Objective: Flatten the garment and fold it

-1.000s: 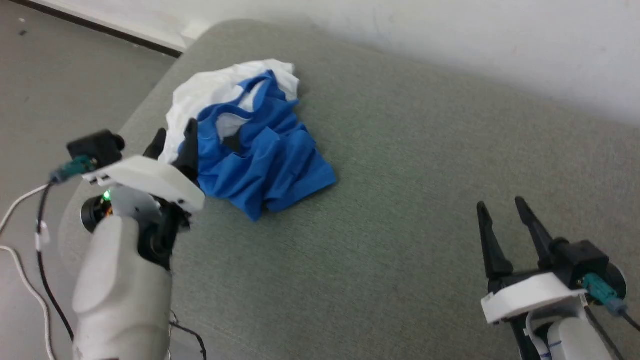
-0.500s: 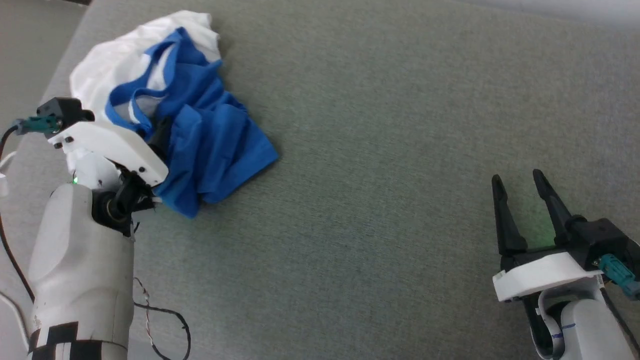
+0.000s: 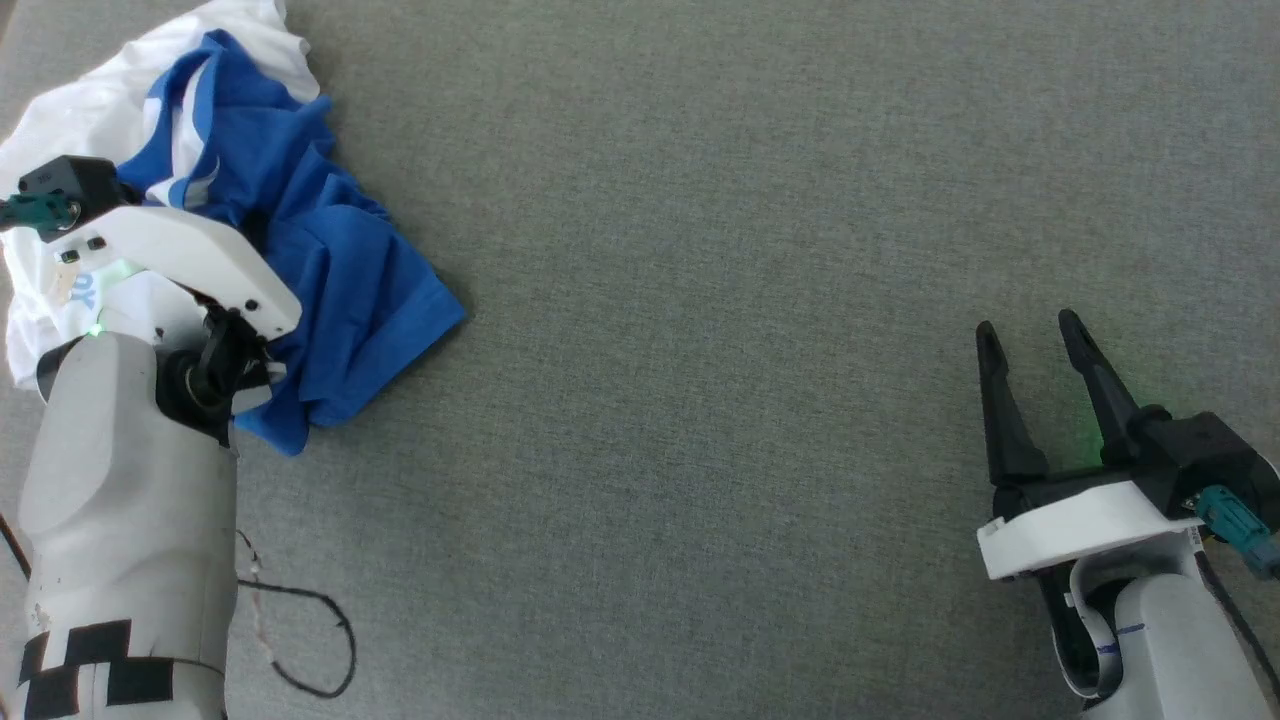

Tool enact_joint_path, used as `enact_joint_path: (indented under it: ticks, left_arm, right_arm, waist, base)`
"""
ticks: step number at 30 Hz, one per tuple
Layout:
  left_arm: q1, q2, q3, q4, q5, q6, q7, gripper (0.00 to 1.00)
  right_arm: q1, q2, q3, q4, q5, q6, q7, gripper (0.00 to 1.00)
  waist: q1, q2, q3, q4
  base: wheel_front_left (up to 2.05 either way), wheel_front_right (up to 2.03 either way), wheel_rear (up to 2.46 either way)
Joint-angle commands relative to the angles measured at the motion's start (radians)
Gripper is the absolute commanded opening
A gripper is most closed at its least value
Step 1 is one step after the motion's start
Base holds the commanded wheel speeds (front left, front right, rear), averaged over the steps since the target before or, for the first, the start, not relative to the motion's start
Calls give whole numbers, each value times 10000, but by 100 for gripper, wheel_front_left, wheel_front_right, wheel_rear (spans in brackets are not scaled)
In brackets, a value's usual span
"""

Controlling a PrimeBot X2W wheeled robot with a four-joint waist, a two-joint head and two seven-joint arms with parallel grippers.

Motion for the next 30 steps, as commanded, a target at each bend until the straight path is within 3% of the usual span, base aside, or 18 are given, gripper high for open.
enact_joint_path:
  ticks: [1,11,18,25,30]
  left_arm:
    - [-63,31,44,-53,17,76,-197,0]
    - [-195,181,248,-435,-36,-94,-1418,0]
    - [-892,252,189,-1400,-284,-750,-1821,0]
    - [-2036,-68,-367,-3126,-669,-1265,-1463,0]
    - [-2650,-606,-990,-4259,-1163,-1441,-872,0]
  right_arm:
    - [-93,5,-9,95,58,-19,-85,100]
    - [53,5,-72,572,265,-19,-232,100]
    - [306,5,166,1141,704,-19,-323,100]
    - [563,5,346,1571,1274,-19,-355,100]
    - [761,5,380,1631,1585,-19,-357,100]
  waist:
    - [-1,0,-95,-44]
    - [-1,0,-840,137]
    - [-1,0,-1897,255]
    - [-1,0,-2921,-98]
    - [-1,0,-3291,-648]
  base:
    - [0,0,0]
    - [0,0,0]
    - [0,0,0]
    - [0,0,0]
    - [0,0,0]
